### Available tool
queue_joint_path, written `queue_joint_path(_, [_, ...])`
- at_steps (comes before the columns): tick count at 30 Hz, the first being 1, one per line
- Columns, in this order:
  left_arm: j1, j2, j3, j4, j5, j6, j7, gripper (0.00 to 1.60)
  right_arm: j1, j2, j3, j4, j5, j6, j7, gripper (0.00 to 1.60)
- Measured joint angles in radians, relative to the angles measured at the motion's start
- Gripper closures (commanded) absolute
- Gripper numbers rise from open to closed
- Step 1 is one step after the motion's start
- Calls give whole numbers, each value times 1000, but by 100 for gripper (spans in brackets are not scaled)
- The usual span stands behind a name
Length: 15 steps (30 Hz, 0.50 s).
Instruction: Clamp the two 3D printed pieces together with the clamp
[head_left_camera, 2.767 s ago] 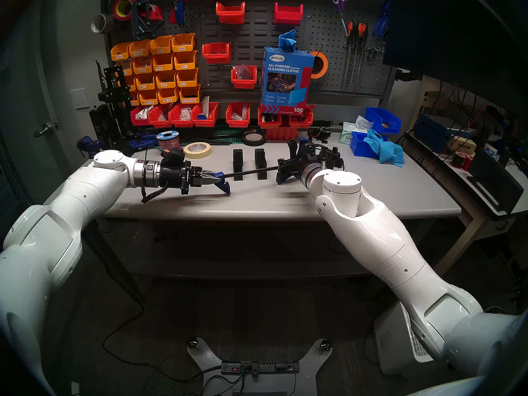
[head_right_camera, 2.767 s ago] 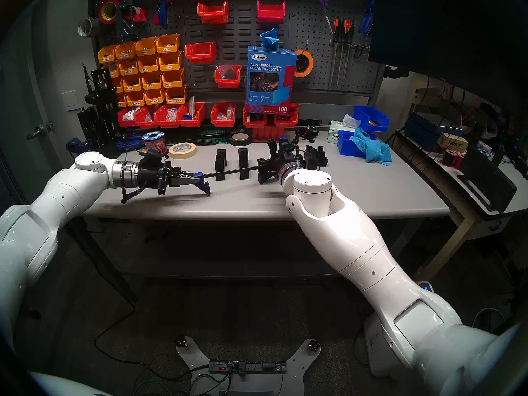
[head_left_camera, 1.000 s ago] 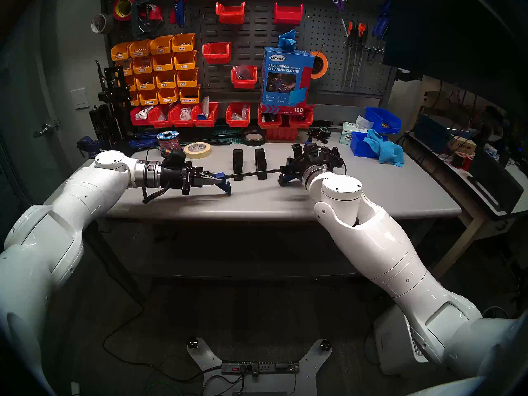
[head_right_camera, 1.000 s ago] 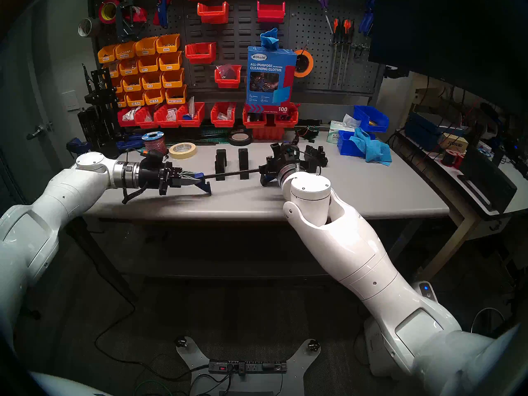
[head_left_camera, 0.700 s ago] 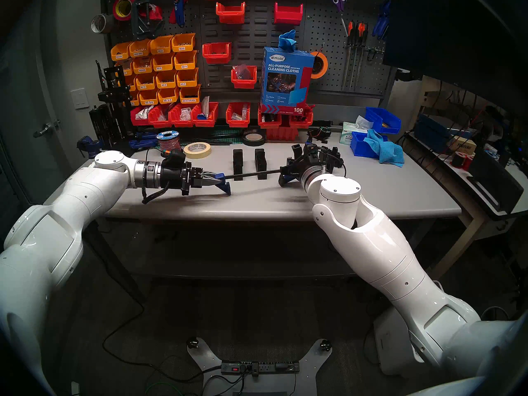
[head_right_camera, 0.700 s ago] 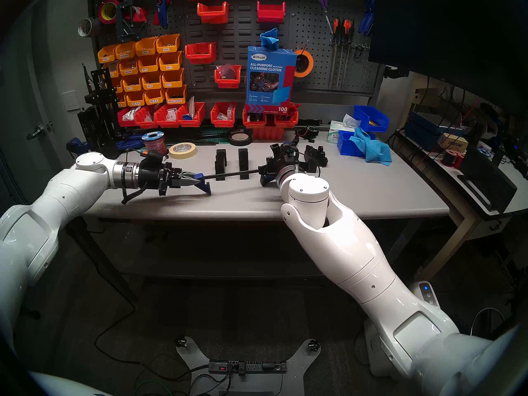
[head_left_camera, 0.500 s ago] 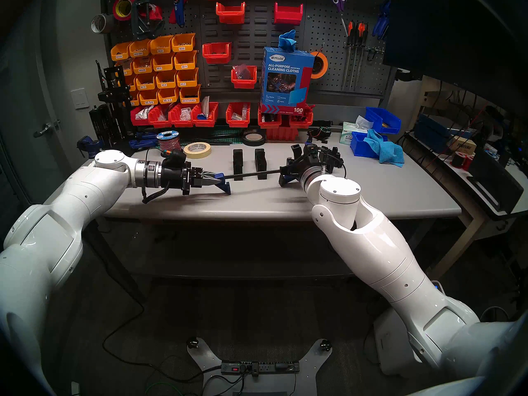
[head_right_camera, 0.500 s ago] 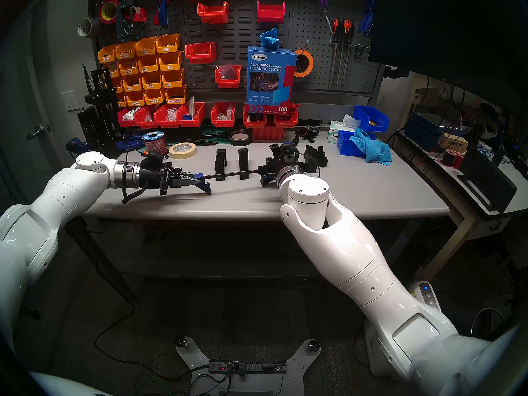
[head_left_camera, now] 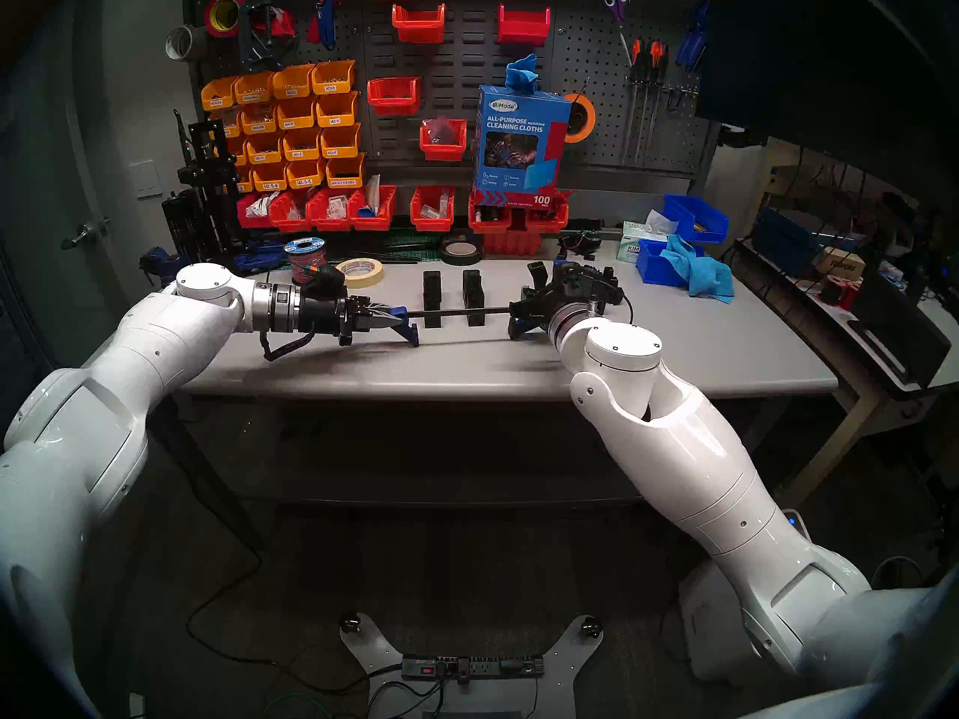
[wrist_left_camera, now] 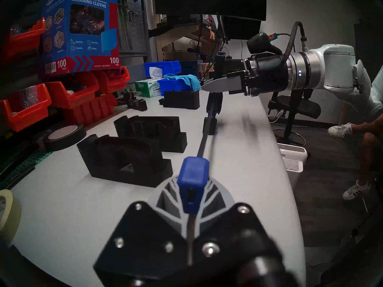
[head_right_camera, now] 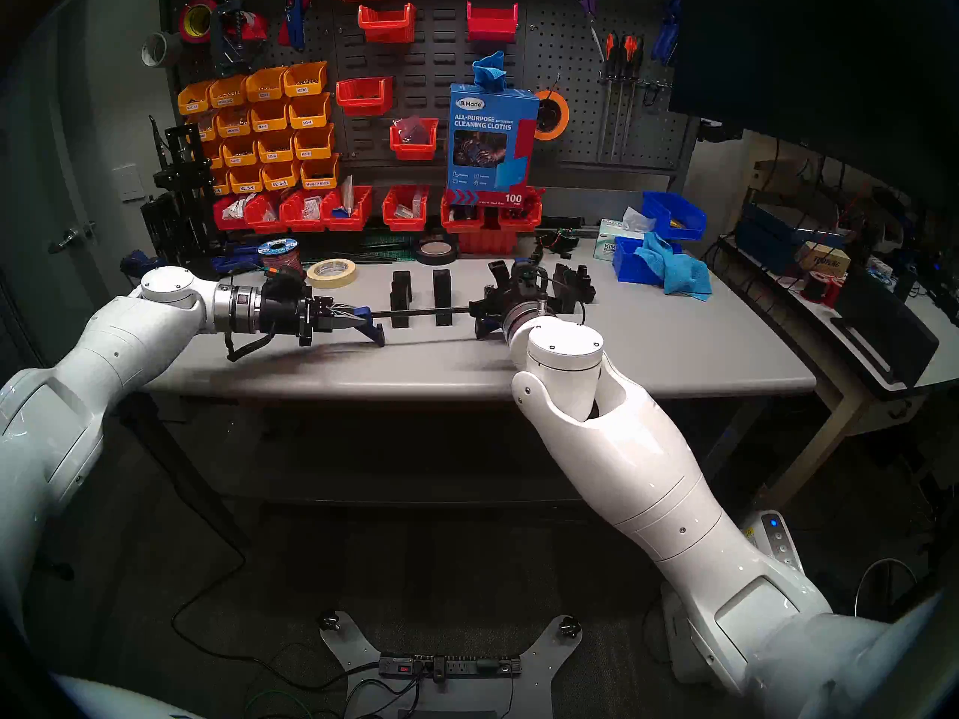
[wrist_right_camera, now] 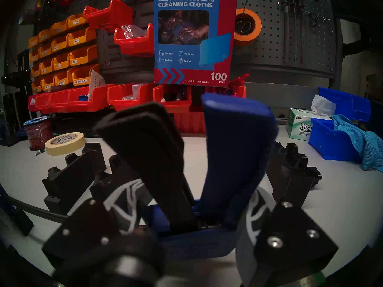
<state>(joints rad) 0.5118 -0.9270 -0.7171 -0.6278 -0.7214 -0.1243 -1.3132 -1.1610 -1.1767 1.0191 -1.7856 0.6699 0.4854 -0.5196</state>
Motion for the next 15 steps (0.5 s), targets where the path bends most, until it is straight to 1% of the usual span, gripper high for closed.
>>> queue_joint_path(8, [-3, -4, -4, -7, 19, 11, 38, 160, 6, 16, 7, 0, 18, 6, 29, 160])
queue_joint_path(15, [-6, -7, -8, -13, 38, 17, 66, 160, 22, 17, 3, 25, 24, -10, 48, 160])
